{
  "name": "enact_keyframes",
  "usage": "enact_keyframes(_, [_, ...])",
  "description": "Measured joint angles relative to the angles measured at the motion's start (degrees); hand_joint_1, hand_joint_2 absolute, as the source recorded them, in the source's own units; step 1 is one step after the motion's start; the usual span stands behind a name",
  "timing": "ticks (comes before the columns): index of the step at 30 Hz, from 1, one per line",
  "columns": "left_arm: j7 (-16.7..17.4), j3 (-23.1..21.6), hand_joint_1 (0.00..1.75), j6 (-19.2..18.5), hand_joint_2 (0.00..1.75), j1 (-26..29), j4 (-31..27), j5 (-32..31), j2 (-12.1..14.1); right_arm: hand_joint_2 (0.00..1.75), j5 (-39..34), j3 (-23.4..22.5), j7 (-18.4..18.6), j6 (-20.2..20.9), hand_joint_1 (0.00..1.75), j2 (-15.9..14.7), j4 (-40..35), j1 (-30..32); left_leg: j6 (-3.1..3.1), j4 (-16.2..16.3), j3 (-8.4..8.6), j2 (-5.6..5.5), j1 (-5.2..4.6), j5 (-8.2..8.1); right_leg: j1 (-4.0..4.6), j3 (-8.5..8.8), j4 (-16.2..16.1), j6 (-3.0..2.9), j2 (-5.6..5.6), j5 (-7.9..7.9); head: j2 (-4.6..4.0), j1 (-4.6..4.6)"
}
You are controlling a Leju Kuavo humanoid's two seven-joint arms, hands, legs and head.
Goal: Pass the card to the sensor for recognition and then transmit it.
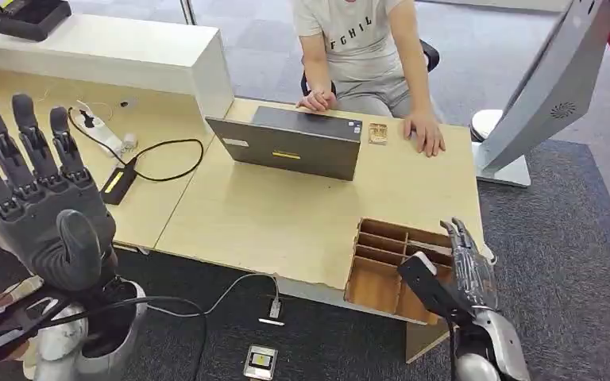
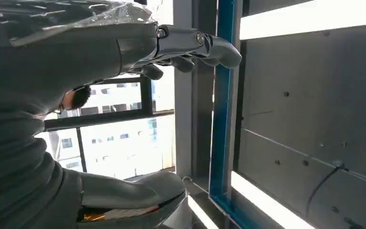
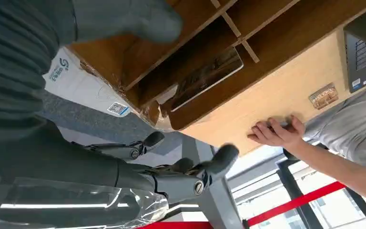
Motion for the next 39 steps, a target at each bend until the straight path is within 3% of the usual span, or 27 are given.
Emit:
enact_keyframes(3, [0.00,0.00,0.00,0.00,1.75,-0.01,0.00,-0.07,-0.04,1.75,-0.09,0.22,-0.24,0.00,1.45,0.13,0.85,-0.25,0.00,0.00,0.00,0.00,0.00,0.00,0.00,0.00,0.00,0.00,0.00,0.00,0.00,0.00])
enact_keyframes(4, [0.00,0.00,0.00,0.00,1.75,-0.01,0.00,-0.07,-0.09,1.75,-0.09,0.24,-0.26,0.00,1.55,0.17,1.05,-0.32,0.00,0.00,0.00,0.00,0.00,0.00,0.00,0.00,0.00,0.00,0.00,0.00,0.00,0.00])
enact_keyframes(8, [0.00,0.00,0.00,0.00,1.75,-0.03,0.00,-0.07,-0.11,1.75,-0.13,0.39,-0.28,0.00,1.61,0.39,1.92,-0.65,0.00,0.00,0.01,0.00,0.00,0.00,0.00,0.00,0.00,0.00,0.00,0.00,0.00,0.00])
enact_keyframes(16, [0.00,0.00,0.00,-0.02,1.75,-0.08,0.04,-0.07,-0.11,1.75,-0.15,0.46,-0.29,-0.07,1.55,0.68,2.73,-1.27,0.00,0.00,0.02,0.01,0.00,0.00,0.00,0.00,0.00,0.00,0.00,0.00,0.00,0.00])
enact_keyframes(18, [0.00,0.00,0.00,0.00,1.75,-0.11,0.04,-0.07,-0.11,1.75,-0.15,0.46,-0.46,-0.07,1.45,0.76,2.91,-1.38,0.00,0.00,0.02,0.01,0.00,0.00,0.00,0.00,0.00,0.00,0.00,0.00,0.00,0.02])
enact_keyframes(20, [0.00,0.00,0.00,0.13,1.75,-0.20,0.04,-0.07,-0.11,1.75,-0.15,0.48,-0.68,-0.07,1.05,0.85,3.21,-1.57,0.00,0.00,0.02,0.02,0.00,0.00,0.00,0.00,0.00,0.00,0.01,0.00,0.00,0.00])
enact_keyframes(21, [0.00,0.00,0.00,0.20,1.75,-0.24,0.04,-0.07,-0.11,1.75,-0.15,0.48,-0.75,-0.07,0.98,0.87,3.32,-1.63,0.00,0.00,0.02,0.02,0.00,0.00,0.00,0.00,0.00,0.00,0.01,0.00,0.00,0.00])
enact_keyframes(26, [0.00,0.00,0.00,0.20,1.75,-0.27,0.04,-0.07,-0.11,1.75,-0.15,0.48,-0.85,-0.07,0.99,0.94,3.45,-1.66,0.00,0.00,0.02,0.01,0.00,0.00,0.00,0.00,0.00,0.00,0.01,0.00,0.00,0.00])
enact_keyframes(28, [0.00,0.00,0.00,0.20,1.75,-0.29,0.04,-0.04,-0.11,1.75,-0.15,0.48,-0.92,-0.09,1.08,0.96,3.63,-1.66,0.00,0.00,0.02,0.01,0.00,0.00,0.00,0.00,0.00,0.00,0.01,0.00,0.00,0.02])
enact_keyframes(29, [0.00,0.00,0.00,0.11,1.75,-0.42,0.07,0.00,-0.13,1.75,-0.15,0.50,-0.94,-0.09,1.75,1.11,3.93,-1.76,0.00,0.00,0.03,0.02,0.00,0.00,0.00,0.00,0.00,0.00,0.01,0.00,0.00,0.00])
enact_keyframes(39, [0.00,-0.02,0.00,0.02,1.75,-1.08,0.39,0.17,-0.35,1.75,-1.00,0.50,-1.20,-0.76,1.75,1.81,5.03,-2.37,0.00,0.00,0.04,0.02,0.00,0.00,0.00,0.00,0.00,0.00,0.01,0.00,0.00,0.02])
